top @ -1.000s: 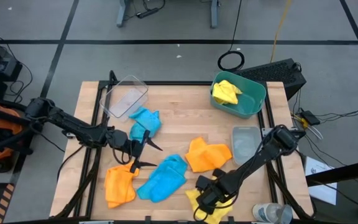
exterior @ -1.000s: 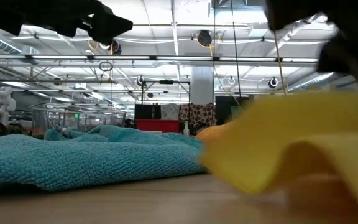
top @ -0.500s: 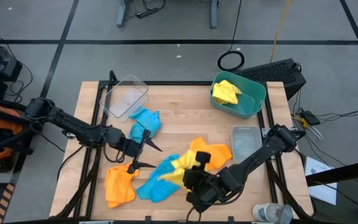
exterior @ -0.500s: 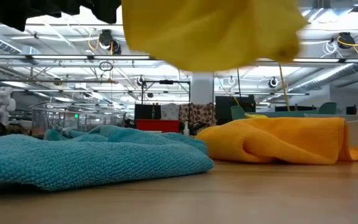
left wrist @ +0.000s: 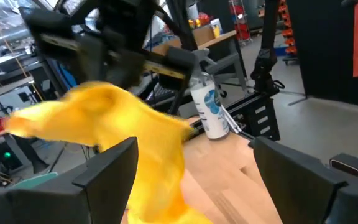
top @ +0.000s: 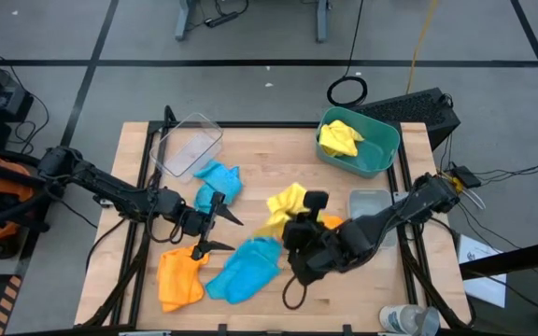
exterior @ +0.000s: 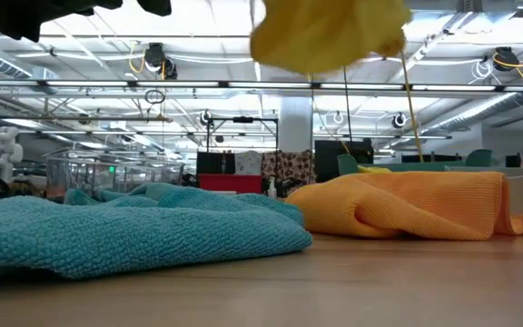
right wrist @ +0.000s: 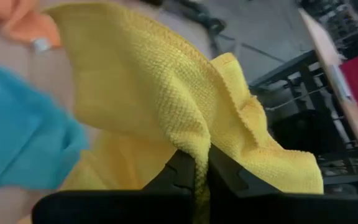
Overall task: Sort microfiber towel by color & place in baskets
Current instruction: Put the yellow towel into the green bin
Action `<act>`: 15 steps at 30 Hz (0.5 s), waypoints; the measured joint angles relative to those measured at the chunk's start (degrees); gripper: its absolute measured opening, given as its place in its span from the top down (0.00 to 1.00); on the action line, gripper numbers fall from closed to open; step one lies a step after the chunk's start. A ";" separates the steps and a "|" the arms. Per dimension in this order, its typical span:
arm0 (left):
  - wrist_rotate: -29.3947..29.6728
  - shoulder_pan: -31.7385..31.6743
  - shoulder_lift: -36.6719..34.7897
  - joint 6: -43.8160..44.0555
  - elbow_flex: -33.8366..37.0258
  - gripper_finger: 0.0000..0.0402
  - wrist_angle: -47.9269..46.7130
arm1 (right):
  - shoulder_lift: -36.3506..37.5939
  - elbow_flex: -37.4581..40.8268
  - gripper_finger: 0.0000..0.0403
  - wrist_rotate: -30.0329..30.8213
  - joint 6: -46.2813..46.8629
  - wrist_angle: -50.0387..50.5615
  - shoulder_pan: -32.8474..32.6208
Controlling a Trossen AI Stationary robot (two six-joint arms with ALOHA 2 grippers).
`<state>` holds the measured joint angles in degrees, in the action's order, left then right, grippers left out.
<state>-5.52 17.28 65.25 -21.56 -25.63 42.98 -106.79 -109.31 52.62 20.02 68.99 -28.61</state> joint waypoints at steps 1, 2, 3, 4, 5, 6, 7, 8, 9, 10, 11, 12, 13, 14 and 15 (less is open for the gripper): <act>0.51 0.00 0.00 -0.02 0.00 0.19 0.00 | 0.29 -0.01 0.98 0.52 -0.85 -1.01 0.36; 1.37 0.00 0.00 -0.25 0.00 0.19 0.01 | 0.32 -0.01 0.98 1.65 -1.23 -1.85 0.61; 2.55 0.00 0.00 -0.40 0.00 0.19 0.02 | 0.25 0.27 0.98 3.05 -1.28 -2.44 0.75; 3.87 0.00 0.00 -0.40 0.00 0.19 0.02 | 0.20 0.96 0.98 4.25 -1.25 -3.12 0.93; 5.27 0.00 0.00 -0.34 0.00 0.19 0.02 | 0.17 1.81 0.98 4.83 -1.24 -3.74 1.19; 6.49 0.00 0.00 -0.13 0.00 0.19 0.02 | 0.17 2.77 0.98 4.96 -1.11 -4.49 1.46; 7.27 -0.03 0.00 0.18 0.00 0.19 0.02 | 0.17 3.81 0.98 5.31 -0.38 -4.95 1.82; 7.59 -0.04 0.00 0.58 0.00 0.19 0.00 | 0.16 4.85 0.98 6.04 1.08 -4.93 2.15; 7.59 -0.04 0.00 1.38 0.00 0.19 -0.04 | 0.14 5.89 0.98 6.88 2.91 -4.85 2.50; 7.57 0.00 0.00 1.68 0.00 0.19 -0.15 | 0.12 6.93 0.98 7.45 5.10 -4.89 2.83; 7.50 0.02 0.00 1.72 0.00 0.19 -0.48 | 0.12 7.91 0.98 7.99 7.51 -5.11 3.10; 7.49 0.11 0.00 1.71 0.00 0.19 -0.85 | 0.12 8.78 0.98 8.56 10.56 -5.34 3.34; 7.48 0.11 0.00 1.68 0.00 0.19 -1.09 | 0.10 9.54 0.98 9.02 13.68 -5.64 3.53; 7.47 0.11 0.00 1.68 0.00 0.19 -1.12 | 0.10 10.26 0.98 9.41 16.32 -6.08 3.55; 7.45 0.11 0.00 1.69 0.00 0.19 -1.02 | 0.10 10.99 0.98 9.79 18.33 -6.73 3.55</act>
<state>1.93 17.39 65.25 -19.87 -25.63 41.96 -106.69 -98.32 62.41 38.35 62.26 -25.06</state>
